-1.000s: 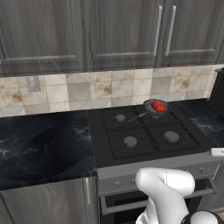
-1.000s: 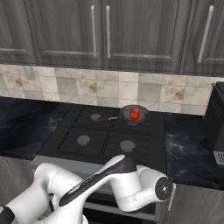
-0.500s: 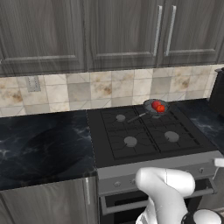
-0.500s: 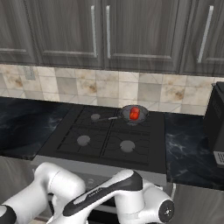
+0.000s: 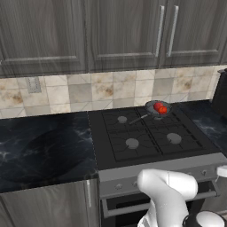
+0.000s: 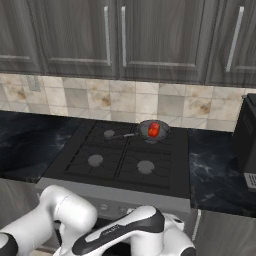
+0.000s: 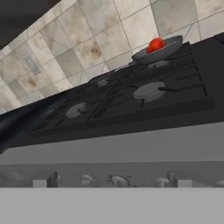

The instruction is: Place the pan on the rear right burner on the stove. Then place the tomato and the onion in the pan and turn on the rear right burner.

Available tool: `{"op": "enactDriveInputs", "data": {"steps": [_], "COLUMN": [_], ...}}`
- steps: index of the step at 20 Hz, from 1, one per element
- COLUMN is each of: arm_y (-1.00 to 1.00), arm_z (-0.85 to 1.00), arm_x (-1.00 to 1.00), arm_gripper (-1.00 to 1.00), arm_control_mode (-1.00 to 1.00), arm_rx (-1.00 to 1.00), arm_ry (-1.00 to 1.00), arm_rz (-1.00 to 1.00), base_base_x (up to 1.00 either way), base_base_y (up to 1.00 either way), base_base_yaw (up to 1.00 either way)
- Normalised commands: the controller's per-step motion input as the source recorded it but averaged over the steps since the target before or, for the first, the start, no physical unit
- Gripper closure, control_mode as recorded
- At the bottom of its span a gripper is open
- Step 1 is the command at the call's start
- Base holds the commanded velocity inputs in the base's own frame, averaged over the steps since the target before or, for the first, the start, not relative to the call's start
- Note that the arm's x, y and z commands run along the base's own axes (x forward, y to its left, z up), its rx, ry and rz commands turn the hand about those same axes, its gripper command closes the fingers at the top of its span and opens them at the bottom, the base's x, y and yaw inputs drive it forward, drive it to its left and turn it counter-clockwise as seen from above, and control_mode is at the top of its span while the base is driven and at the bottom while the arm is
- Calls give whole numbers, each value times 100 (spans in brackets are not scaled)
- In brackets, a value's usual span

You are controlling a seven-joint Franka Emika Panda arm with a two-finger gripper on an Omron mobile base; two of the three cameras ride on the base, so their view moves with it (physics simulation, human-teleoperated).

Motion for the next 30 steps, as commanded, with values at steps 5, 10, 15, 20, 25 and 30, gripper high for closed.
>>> {"op": "enactDriveInputs", "data": {"steps": [5,10,15,20,25,30], "arm_y": [0,13,17,29,27,5], "arm_z": [-34,-32,-22,-14,-3,0], "arm_x": [0,-2,-14,-20,-5,7], "arm_gripper": [-100,-100,-100,-100,-100,-100], "arm_control_mode": [-100,-100,-100,-100,-100,-100], "arm_rx": [0,0,0,0,0,0], "arm_ry": [-7,-8,-11,-15,-15,-15], "arm_rz": [0,0,0,0,0,0], "base_base_x": [0,0,0,0,0,0], "base_base_y": [0,0,0,0,0,0], "base_base_yaw": [0,0,0,0,0,0]}}
